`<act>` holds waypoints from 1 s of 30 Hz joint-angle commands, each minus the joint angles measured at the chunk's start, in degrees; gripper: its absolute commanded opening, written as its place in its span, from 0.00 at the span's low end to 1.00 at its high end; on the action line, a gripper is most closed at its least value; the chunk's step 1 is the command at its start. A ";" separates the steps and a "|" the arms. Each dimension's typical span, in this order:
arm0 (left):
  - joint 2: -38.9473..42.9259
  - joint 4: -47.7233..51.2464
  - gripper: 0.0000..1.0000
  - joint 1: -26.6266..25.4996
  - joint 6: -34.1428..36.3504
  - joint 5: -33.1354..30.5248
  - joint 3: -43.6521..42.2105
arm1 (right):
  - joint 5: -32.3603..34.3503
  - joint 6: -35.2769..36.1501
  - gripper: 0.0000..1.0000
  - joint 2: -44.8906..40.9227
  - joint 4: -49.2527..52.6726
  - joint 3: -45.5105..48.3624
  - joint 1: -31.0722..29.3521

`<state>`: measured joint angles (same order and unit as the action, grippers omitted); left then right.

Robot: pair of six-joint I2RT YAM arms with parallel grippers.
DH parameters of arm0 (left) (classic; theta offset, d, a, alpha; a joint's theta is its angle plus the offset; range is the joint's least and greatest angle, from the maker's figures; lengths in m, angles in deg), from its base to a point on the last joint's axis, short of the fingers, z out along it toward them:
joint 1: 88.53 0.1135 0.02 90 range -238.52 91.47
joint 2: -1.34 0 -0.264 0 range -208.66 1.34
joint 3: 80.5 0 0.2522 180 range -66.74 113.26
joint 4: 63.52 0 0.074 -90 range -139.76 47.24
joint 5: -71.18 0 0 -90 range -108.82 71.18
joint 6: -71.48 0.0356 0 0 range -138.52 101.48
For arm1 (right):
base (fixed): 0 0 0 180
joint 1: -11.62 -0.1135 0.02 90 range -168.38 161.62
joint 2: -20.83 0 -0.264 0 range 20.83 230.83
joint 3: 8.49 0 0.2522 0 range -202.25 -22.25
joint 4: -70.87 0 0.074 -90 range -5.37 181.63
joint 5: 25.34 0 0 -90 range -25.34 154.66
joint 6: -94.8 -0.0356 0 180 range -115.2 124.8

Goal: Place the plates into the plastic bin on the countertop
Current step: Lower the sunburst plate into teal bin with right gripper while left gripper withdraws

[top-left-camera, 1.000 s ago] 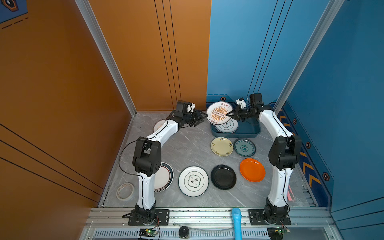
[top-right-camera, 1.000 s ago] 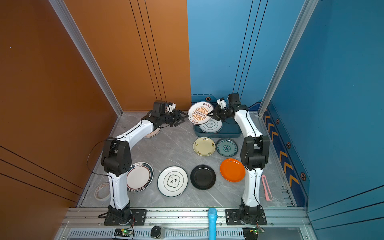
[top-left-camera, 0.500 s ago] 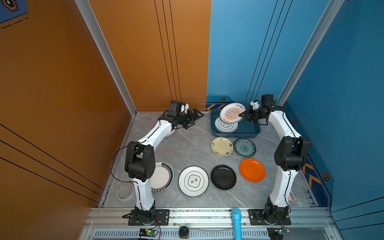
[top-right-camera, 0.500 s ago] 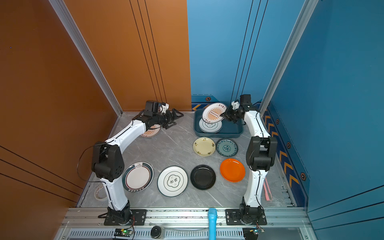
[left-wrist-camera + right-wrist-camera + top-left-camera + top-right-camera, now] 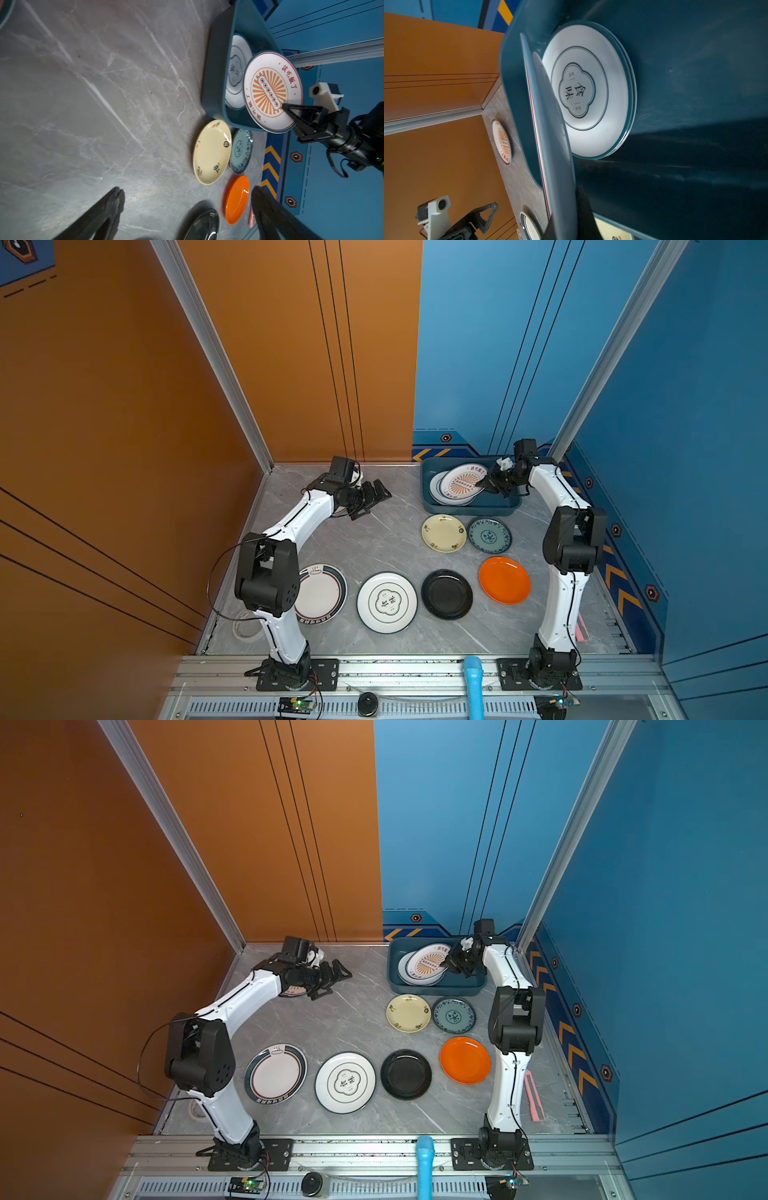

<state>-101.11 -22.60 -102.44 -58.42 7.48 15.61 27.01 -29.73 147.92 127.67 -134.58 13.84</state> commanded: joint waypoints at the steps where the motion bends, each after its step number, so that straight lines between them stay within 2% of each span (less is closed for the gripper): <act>1: 3.43 2.43 0.98 0.47 3.38 -3.35 -2.04 | 0.38 -0.10 0.00 1.84 1.59 -3.75 -0.72; 6: 4.61 2.55 0.98 0.99 4.26 -1.46 -3.52 | 0.38 -0.45 0.00 4.62 2.03 -6.28 -1.33; 15: 8.27 2.37 0.98 2.66 3.10 -5.85 -6.65 | 0.55 -1.05 0.00 7.46 2.04 -6.67 -1.78; 23: 9.20 2.37 0.98 4.86 3.38 -4.05 -7.38 | 0.60 -2.25 0.00 9.87 2.31 -8.00 -2.04; 30: 8.85 2.55 0.98 4.88 3.86 -2.60 -7.46 | 1.87 -2.12 0.07 12.73 6.60 -12.24 -2.79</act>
<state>-93.48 -21.18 -97.58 -55.78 3.74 8.79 27.23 -31.30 159.02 129.71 -145.14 12.01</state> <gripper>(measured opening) 0.979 0.093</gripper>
